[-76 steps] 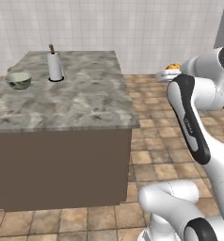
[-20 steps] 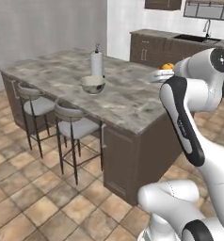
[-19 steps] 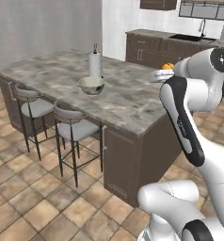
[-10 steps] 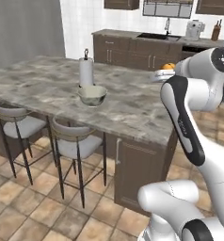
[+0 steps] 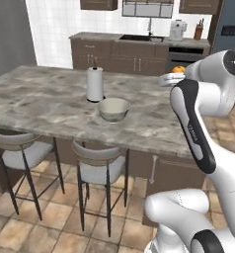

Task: Retrieve the orange and peach from the fridge and place them into the bowl on the dining table.

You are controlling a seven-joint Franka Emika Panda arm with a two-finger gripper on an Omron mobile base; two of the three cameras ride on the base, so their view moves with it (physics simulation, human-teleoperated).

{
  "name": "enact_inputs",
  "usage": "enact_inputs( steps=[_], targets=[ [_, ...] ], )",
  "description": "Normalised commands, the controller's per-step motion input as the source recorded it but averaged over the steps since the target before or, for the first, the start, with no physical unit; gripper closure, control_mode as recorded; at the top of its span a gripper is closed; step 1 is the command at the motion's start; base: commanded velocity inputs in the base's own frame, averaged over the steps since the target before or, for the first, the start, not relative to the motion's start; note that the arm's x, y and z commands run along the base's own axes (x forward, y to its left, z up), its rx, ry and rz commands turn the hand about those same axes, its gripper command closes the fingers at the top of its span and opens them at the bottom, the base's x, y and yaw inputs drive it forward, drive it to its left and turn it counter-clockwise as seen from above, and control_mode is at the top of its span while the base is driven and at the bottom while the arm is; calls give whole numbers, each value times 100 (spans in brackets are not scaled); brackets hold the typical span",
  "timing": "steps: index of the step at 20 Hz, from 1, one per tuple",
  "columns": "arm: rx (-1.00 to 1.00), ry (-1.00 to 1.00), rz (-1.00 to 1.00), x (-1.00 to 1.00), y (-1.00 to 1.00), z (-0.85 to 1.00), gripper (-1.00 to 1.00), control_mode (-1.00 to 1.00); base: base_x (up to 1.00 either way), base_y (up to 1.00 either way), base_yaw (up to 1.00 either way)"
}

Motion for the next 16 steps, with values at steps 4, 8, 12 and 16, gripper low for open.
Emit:
enact_inputs(
  steps=[4,8,12,16],
  targets=[
    [0,0,0,0,0,0,100,100,19,99,-31],
    [0,0,0,0,0,0,100,100,23,58,-22],
    [0,0,0,0,0,0,100,100,32,16,-17],
    [0,0,0,0,0,0,100,100,38,0,-14]
  ],
)
